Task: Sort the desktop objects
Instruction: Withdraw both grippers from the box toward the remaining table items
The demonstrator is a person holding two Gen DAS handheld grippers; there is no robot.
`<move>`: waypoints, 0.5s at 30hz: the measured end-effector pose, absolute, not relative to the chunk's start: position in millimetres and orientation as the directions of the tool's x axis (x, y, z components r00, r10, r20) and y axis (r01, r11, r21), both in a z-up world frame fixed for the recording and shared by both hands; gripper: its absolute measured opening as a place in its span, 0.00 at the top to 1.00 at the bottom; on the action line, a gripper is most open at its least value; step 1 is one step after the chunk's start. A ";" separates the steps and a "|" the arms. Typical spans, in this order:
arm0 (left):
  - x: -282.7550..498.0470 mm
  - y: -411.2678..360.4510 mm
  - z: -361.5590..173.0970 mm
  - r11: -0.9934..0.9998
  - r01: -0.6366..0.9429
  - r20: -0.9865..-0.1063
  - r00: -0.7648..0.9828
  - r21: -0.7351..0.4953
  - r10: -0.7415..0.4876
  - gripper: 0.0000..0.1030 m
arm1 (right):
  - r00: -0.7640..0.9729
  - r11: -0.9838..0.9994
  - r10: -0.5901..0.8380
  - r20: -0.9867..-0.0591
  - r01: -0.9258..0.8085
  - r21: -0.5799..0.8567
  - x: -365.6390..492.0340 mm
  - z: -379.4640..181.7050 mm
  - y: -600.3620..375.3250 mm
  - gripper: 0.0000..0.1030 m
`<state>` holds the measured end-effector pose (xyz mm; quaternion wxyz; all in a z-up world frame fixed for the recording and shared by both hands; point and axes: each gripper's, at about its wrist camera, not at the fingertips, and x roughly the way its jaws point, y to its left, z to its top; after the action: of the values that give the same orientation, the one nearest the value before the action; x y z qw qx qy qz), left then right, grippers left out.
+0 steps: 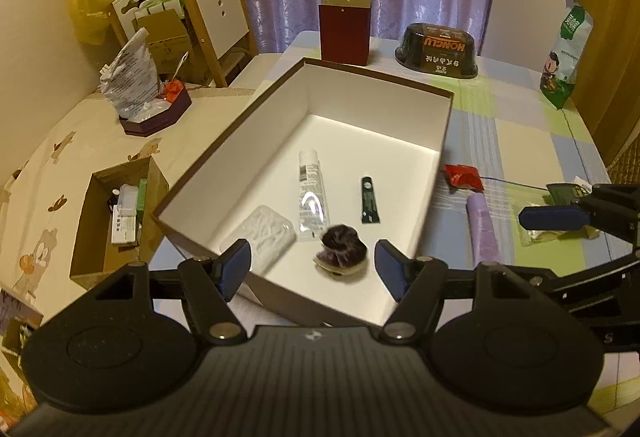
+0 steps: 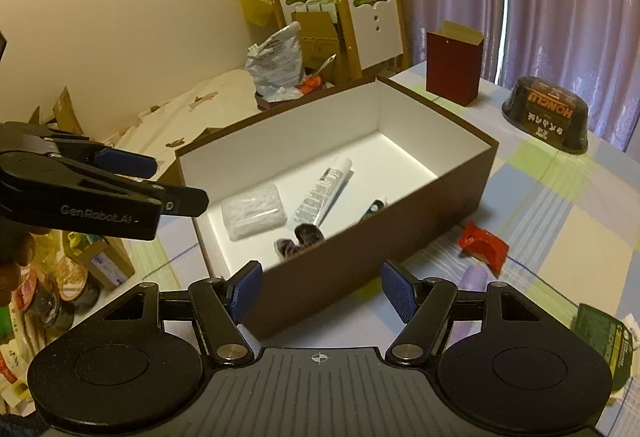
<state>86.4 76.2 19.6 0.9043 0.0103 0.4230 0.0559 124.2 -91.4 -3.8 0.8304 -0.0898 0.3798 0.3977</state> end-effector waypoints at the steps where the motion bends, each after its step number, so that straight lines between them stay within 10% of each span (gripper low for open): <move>1: 82.6 71.7 20.2 0.993 -0.095 -0.763 0.637 0.064 0.110 0.37 | 0.394 0.667 0.593 -0.702 -0.729 0.154 122.8 -4.2 -96.0 0.33; 15: 66.1 -14.6 14.8 0.998 0.037 -0.756 0.655 0.044 0.009 0.37 | 0.448 0.770 0.520 -0.728 -0.615 0.172 110.7 -21.0 -196.3 0.33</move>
<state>66.1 -14.6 14.8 0.9093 0.0275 0.4153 -0.0076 110.7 -196.3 -21.0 0.8487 -0.0586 0.4057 0.3341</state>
